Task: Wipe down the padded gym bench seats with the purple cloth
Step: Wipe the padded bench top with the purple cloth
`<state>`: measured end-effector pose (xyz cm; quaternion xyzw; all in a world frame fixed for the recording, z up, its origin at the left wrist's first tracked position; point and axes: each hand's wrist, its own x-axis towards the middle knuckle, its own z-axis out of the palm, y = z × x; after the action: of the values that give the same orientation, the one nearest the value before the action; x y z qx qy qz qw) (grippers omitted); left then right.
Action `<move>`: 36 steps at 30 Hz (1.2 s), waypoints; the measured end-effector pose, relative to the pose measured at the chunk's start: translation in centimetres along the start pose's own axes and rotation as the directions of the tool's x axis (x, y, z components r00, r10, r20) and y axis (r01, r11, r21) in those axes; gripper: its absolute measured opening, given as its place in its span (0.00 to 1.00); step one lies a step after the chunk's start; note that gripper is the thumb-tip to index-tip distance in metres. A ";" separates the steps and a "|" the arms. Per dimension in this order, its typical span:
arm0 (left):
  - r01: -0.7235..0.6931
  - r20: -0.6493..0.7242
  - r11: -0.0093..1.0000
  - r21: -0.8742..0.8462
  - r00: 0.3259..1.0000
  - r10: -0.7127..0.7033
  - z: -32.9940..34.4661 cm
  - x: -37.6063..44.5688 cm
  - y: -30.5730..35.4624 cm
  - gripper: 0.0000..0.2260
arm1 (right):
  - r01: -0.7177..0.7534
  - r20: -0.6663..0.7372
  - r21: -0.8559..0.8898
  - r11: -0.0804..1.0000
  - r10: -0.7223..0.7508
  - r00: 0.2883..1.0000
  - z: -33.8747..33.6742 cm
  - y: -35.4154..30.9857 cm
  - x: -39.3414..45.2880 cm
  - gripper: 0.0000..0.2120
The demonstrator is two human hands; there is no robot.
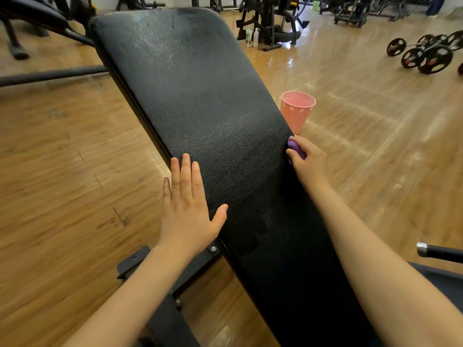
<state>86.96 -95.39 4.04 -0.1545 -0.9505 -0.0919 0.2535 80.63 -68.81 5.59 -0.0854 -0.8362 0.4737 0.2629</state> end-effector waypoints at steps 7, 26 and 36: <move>0.010 -0.013 1.000 -0.009 1.000 -0.010 0.3 -0.1 0.0 0.41 | 0.038 -0.086 -0.133 0.990 -0.049 0.995 -1.1 2.4 -4.5 0.17; -0.023 -0.024 0.997 -0.067 0.999 0.021 0.1 -0.1 0.0 0.40 | 0.266 0.020 -0.079 0.961 -0.265 0.964 4.1 -3.3 -22.1 0.19; -0.033 -0.007 0.996 -0.087 0.999 0.032 -0.4 0.0 -0.2 0.40 | 0.448 0.165 -0.128 0.885 -0.426 0.889 4.0 -3.5 -21.5 0.18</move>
<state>87.02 -95.68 4.35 -0.1805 -0.9422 -0.1295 0.2507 97.15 -82.07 -0.84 0.1160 -0.8852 0.3371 0.2989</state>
